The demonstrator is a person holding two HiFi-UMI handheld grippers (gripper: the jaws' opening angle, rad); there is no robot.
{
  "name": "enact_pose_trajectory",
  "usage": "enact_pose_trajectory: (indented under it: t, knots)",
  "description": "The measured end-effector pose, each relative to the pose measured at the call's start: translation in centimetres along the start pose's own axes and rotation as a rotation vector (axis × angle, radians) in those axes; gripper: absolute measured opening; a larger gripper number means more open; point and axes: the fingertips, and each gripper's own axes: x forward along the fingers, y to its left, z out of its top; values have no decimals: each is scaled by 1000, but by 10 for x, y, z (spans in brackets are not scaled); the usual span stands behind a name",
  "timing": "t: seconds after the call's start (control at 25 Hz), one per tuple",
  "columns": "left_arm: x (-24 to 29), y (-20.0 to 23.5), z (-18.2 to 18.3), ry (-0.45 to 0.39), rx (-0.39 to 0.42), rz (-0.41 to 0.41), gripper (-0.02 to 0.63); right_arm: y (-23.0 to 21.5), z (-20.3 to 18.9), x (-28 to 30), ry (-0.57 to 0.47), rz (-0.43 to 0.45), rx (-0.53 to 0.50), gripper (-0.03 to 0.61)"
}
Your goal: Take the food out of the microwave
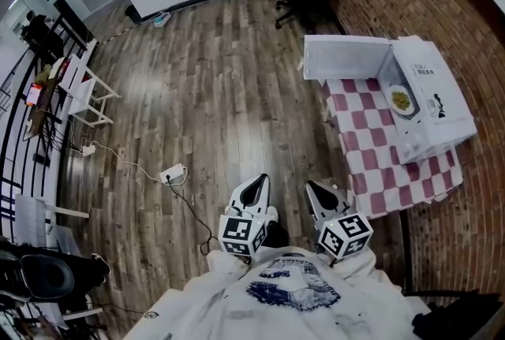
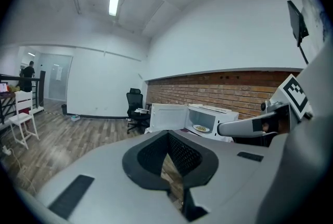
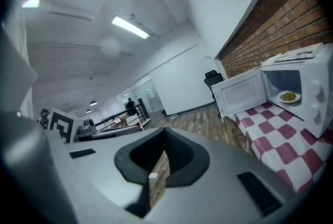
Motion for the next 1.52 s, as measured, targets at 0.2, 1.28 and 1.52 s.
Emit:
enact_pose_trajectory:
  t: [0.2,1.28,1.52]
  knots:
    - [39,46,19,8,9,-44,9,-3,17,57,-6,-33,13,14]
    - [150,92,39,46,50,-312,8,-60,50,126,-105,-318,73,14]
    - [188,74,42,67,77,-379,9,-92,62,126,-135,-364,102,14]
